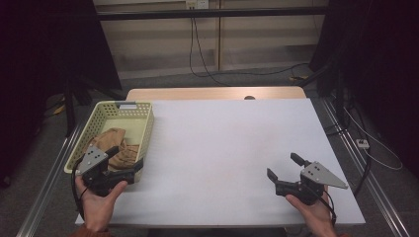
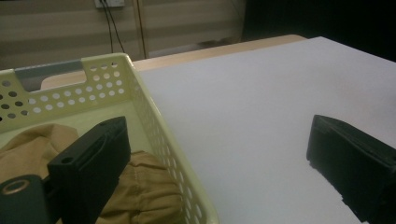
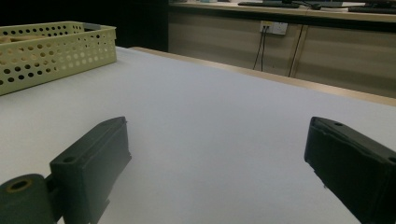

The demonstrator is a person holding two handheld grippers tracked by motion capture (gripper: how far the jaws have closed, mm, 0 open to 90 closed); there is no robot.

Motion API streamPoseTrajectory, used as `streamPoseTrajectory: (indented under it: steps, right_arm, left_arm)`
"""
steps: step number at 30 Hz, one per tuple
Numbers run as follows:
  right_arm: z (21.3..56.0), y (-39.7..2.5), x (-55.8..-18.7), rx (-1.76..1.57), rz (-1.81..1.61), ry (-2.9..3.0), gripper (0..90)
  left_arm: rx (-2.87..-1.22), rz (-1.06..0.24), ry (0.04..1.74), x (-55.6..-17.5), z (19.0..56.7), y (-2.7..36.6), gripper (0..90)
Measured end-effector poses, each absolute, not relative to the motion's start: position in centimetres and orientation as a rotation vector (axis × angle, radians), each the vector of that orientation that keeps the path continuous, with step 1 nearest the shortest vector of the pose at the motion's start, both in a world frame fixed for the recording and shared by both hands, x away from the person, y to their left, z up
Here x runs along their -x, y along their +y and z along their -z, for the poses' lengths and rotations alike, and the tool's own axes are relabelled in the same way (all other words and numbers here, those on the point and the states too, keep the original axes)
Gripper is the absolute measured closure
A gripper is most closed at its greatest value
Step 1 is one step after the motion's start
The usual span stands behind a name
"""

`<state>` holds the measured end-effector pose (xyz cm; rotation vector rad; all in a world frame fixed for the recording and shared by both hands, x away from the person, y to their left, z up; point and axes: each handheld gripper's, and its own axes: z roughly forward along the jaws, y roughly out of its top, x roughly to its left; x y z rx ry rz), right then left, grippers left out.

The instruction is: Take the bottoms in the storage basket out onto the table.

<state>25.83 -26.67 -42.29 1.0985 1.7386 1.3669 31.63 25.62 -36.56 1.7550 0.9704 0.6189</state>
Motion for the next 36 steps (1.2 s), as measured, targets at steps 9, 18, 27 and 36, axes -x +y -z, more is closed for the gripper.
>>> streamPoseTrajectory:
  steps: [9, 18, 27, 36]
  right_arm:
    - [42.3, -26.6, -25.9, -1.095, -1.364, 1.748, 6.4]
    - [42.4, -26.5, -25.9, -1.094, -1.36, 1.759, 6.4]
    - [42.4, -26.5, -25.9, -1.091, -1.361, 1.761, 6.7]
    - [42.4, -26.4, -26.0, -1.09, -1.36, 1.765, 6.7]
  left_arm:
    - [-1.804, -0.615, 0.998, -32.3, 36.0, 26.5, 5.5]
    - [-1.83, -0.607, 1.069, -33.7, 35.6, 28.0, 6.1]
    - [-1.83, -0.606, 1.106, -34.6, 34.3, 29.6, 6.4]
    - [-1.843, -0.614, 1.177, -36.3, 33.3, 30.8, 6.8]
